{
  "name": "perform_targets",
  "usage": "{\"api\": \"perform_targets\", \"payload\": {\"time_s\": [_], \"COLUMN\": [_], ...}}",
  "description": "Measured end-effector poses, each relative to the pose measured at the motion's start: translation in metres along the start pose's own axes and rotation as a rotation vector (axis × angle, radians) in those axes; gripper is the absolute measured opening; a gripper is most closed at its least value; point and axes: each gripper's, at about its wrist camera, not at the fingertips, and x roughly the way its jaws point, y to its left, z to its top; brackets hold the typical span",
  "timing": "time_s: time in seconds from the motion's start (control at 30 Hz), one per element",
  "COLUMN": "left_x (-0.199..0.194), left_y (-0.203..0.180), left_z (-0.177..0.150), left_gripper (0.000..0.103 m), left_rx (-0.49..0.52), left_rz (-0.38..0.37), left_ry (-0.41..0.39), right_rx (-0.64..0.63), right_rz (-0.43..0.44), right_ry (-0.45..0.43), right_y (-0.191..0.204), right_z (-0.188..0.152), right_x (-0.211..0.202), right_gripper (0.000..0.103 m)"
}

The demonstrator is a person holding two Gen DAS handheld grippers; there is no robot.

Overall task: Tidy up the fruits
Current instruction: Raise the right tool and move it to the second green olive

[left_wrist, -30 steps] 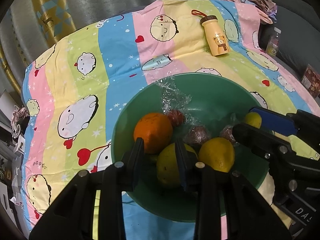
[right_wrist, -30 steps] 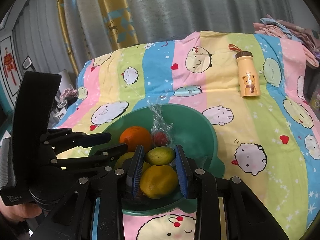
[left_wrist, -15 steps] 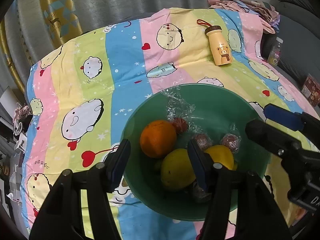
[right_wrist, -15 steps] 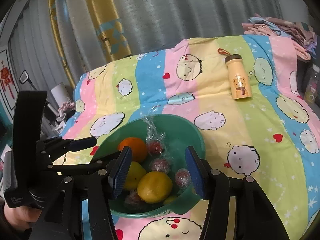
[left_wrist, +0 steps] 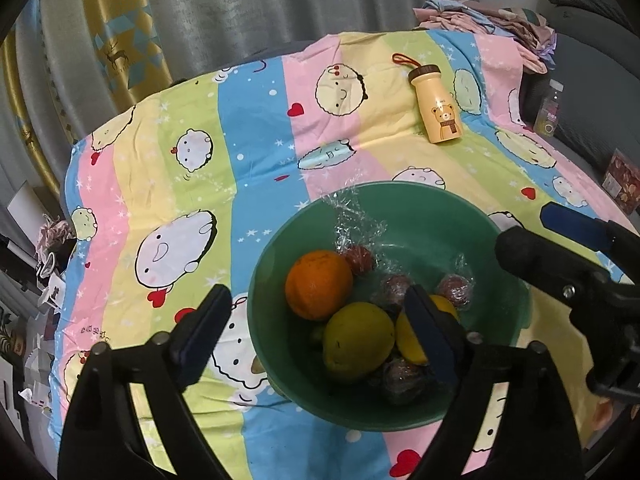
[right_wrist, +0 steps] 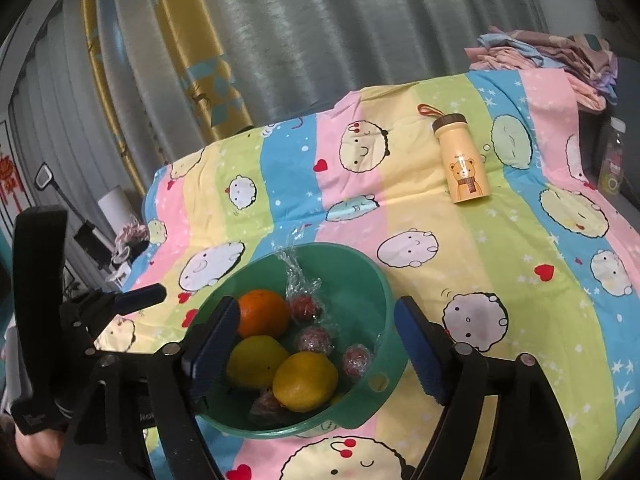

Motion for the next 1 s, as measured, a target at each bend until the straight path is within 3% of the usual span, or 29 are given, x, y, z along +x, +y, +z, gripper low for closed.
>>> {"api": "perform_targets", "payload": {"time_s": [0.07,0.33,0.63,0.87,1.0], "left_x": [-0.004,-0.017,-0.037,-0.034,-0.032], "left_y": [0.002,0.021,0.073,0.111,0.126], "left_z": [-0.001,-0.015,-0.049,-0.09,-0.111], "left_gripper": [0.103,0.103,0.103,0.102,0.101], "left_rx": [-0.015,-0.091,-0.242,-0.353,-0.392], "left_rz": [-0.003,-0.019,-0.002,0.003,-0.034], "left_ry": [-0.006,-0.01,-0.016,0.023,0.009], "right_rx": [0.007,0.032,0.003,-0.125,-0.22], "right_rz": [-0.003,0.072,0.146,0.233,0.274], "right_ry": [-0.004,-0.016,-0.001,0.024,0.064], "right_y": [-0.001,-0.001,0.018,0.054,0.082], "right_z": [0.001,0.005,0.004,-0.006,-0.022], "right_x": [-0.002,-0.013,-0.022,-0.034,-0.037], "right_gripper": [0.085,0.089,0.089,0.089,0.089]}}
